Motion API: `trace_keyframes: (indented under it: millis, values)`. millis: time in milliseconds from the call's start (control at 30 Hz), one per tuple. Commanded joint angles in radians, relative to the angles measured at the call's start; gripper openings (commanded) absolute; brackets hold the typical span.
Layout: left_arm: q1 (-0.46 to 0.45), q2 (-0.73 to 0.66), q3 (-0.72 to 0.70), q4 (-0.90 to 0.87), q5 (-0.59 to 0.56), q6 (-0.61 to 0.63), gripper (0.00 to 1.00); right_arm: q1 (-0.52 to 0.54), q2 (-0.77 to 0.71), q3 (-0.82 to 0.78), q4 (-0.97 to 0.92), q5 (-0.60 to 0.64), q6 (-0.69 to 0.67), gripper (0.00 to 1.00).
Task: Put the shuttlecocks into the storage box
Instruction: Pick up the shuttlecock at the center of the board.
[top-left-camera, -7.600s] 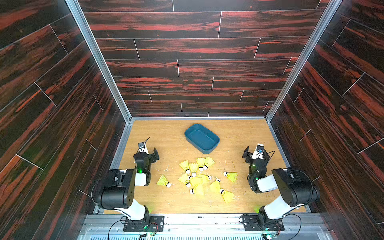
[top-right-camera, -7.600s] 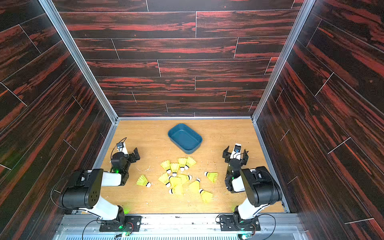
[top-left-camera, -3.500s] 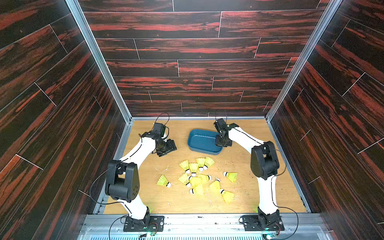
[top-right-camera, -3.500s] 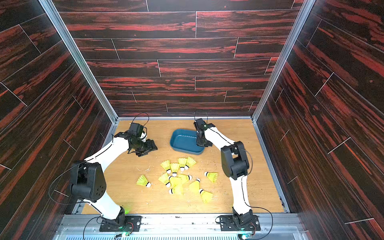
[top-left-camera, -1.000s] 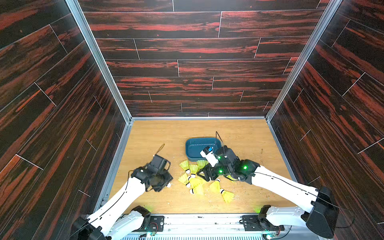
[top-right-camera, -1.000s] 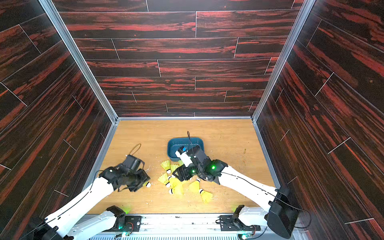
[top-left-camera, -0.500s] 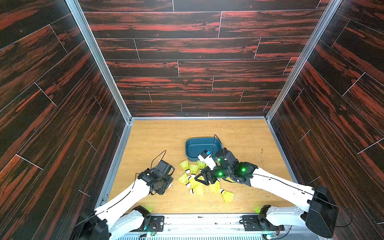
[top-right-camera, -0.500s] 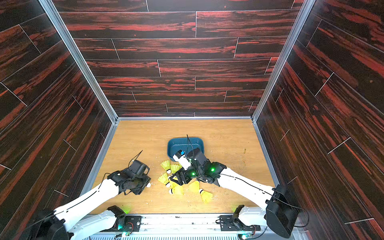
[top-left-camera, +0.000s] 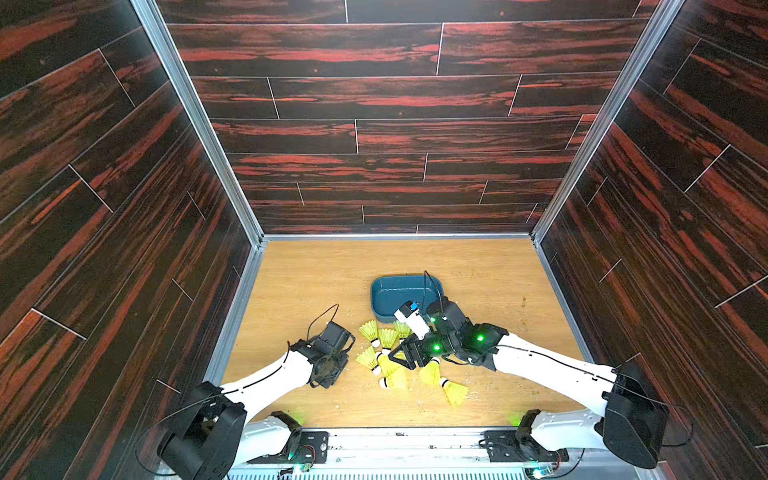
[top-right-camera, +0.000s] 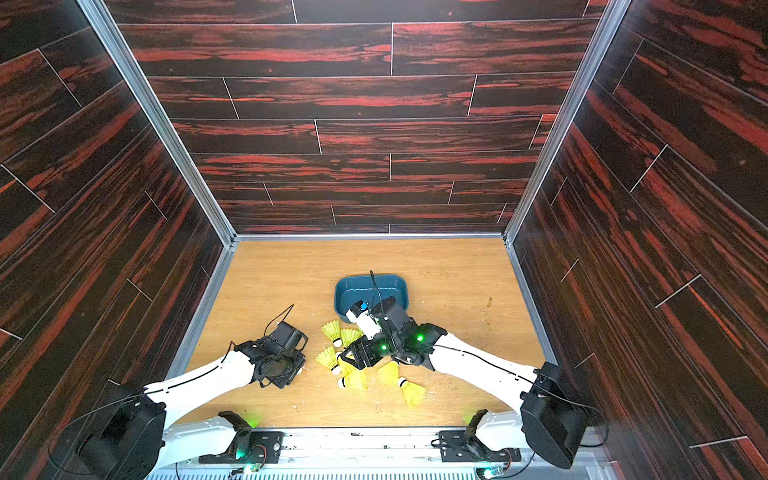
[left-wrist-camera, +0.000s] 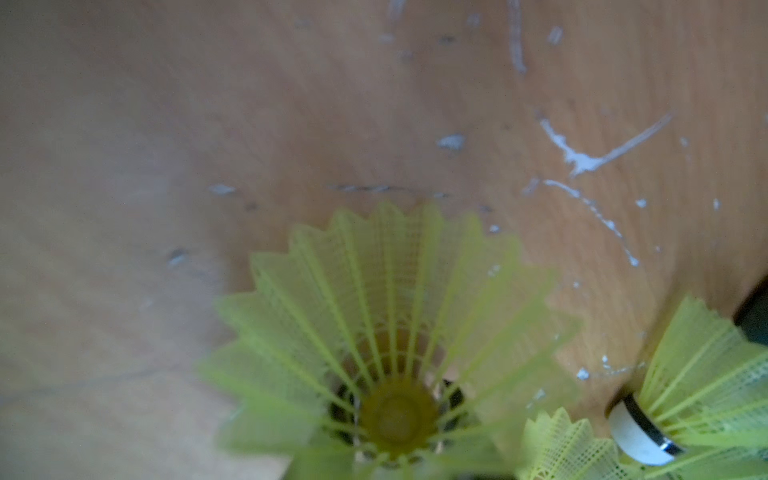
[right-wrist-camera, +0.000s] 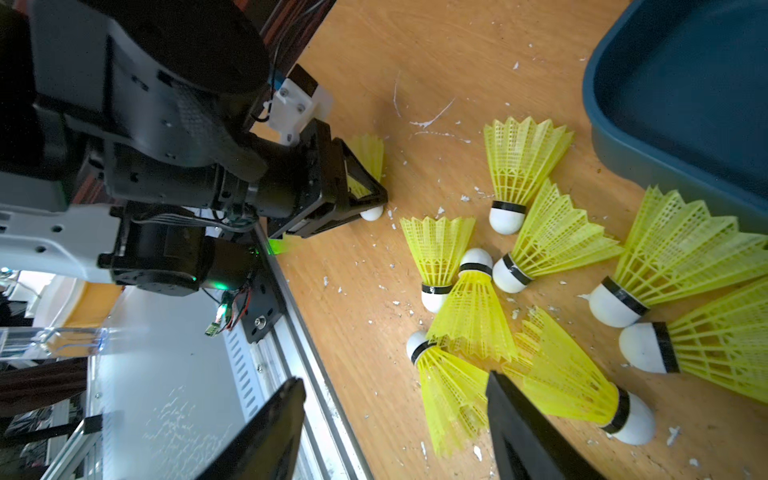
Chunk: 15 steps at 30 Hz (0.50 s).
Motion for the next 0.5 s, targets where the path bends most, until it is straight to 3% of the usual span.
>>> trace_keyframes:
  millis: [0, 100, 233, 333, 467]
  values:
    - [-0.002, 0.023, -0.020, -0.016, -0.017, 0.023, 0.26, -0.002, 0.010, 0.007, -0.005, 0.015, 0.003, 0.73]
    - [-0.001, -0.003, 0.002, -0.066, -0.037, 0.045, 0.18, -0.004, 0.012, 0.013, -0.014, 0.036, 0.005, 0.72]
    - [-0.002, -0.043, 0.137, -0.191, -0.105, 0.164, 0.17, -0.028, 0.010, 0.043, -0.037, 0.090, 0.027, 0.71]
    - [-0.002, 0.003, 0.343, -0.291, -0.126, 0.338, 0.16, -0.074, 0.017, 0.112, -0.091, 0.162, 0.044, 0.71]
    - [-0.003, 0.202, 0.667, -0.379, -0.038, 0.546, 0.16, -0.170, 0.064, 0.221, -0.185, 0.258, 0.086, 0.71]
